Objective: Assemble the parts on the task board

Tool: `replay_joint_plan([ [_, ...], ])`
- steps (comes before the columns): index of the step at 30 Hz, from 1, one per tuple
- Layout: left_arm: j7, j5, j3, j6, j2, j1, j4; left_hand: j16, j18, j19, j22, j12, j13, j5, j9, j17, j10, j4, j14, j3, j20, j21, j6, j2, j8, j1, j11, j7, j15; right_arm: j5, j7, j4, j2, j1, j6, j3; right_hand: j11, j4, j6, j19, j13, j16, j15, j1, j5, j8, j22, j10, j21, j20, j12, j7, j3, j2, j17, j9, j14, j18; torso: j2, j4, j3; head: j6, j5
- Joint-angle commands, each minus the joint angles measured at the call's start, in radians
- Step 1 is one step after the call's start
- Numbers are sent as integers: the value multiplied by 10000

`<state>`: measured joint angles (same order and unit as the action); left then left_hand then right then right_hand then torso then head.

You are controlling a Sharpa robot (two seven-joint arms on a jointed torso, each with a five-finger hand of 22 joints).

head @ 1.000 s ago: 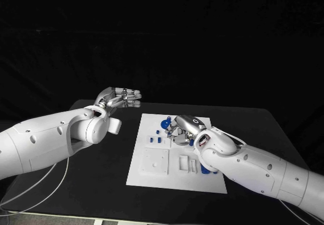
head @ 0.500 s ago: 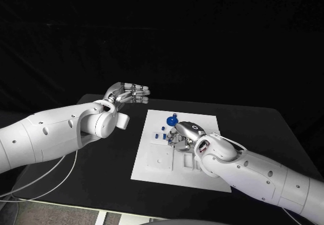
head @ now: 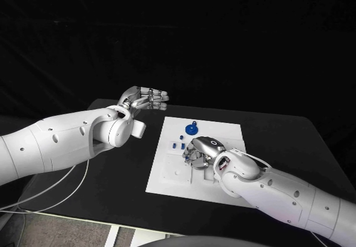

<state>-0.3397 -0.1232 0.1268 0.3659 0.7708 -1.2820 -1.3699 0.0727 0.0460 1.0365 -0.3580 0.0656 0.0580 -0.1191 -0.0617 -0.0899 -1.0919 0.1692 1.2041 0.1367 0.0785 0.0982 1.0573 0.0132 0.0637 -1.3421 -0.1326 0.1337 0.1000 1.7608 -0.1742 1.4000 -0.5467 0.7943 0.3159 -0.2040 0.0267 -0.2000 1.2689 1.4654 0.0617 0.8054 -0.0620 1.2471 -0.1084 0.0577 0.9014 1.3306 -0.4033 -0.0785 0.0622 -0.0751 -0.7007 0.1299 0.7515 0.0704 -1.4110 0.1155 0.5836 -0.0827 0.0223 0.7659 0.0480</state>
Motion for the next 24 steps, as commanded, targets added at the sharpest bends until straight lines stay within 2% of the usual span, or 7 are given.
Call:
replay_joint_plan([
  [1, -85, -51, 2, 12, -30, -7, -4, -30, 132, 32, 9, -34, 3, -23, -14, -7, -19, -37, 37, -1, 18, 13, 36, 92, 6, -13, 6, 6, 1, 144, -15, -12, 10, -47, -258, 10, 26, -58, 3, 371, 12, -36, 3, -23, -52, 68, -7, 50, 28, -55, 32, -40, 14, -96, -9, 15, -66, 198, -3, 9, 10, 52, 42],
  [8, -80, -41, 21, 10, -43, -6, 6, -28, 132, 21, 6, -34, 4, 0, -14, -4, -11, -59, 37, 25, 21, 37, 31, 64, 6, 12, 3, 7, 4, 156, -25, -44, 5, -116, -337, 34, 26, -58, 3, 371, 12, -36, 3, -23, -52, 68, -7, 50, 28, -55, 32, -40, 14, -96, -9, 15, -66, 198, -4, -10, 4, 112, 89],
  [15, -68, -38, 32, -2, -44, -6, 13, -28, 132, 17, 12, -32, 4, 20, -14, -4, -11, -75, 35, 24, 25, 43, 29, 54, 6, 16, 2, 9, 6, 171, -28, -73, 0, -127, -431, 61, 26, -81, 4, 375, 12, -37, 4, -38, -35, 70, -10, 47, 22, -55, 33, -40, 28, -119, -17, 16, -71, 198, 1, 4, 6, 73, 76],
  [24, -62, -36, 39, -20, -66, -6, 20, -28, 132, 17, 12, -32, 4, 20, -14, -4, -11, -75, 35, 24, 25, 43, 29, 54, 6, 16, 2, 9, 6, 242, 15, -246, 82, -131, -388, 155, 26, -81, 4, 375, 12, -37, 4, -38, -35, 70, -10, 47, 22, -55, 33, -40, 28, -119, -17, 16, -71, 198, 3, -4, 1, 68, 77],
])
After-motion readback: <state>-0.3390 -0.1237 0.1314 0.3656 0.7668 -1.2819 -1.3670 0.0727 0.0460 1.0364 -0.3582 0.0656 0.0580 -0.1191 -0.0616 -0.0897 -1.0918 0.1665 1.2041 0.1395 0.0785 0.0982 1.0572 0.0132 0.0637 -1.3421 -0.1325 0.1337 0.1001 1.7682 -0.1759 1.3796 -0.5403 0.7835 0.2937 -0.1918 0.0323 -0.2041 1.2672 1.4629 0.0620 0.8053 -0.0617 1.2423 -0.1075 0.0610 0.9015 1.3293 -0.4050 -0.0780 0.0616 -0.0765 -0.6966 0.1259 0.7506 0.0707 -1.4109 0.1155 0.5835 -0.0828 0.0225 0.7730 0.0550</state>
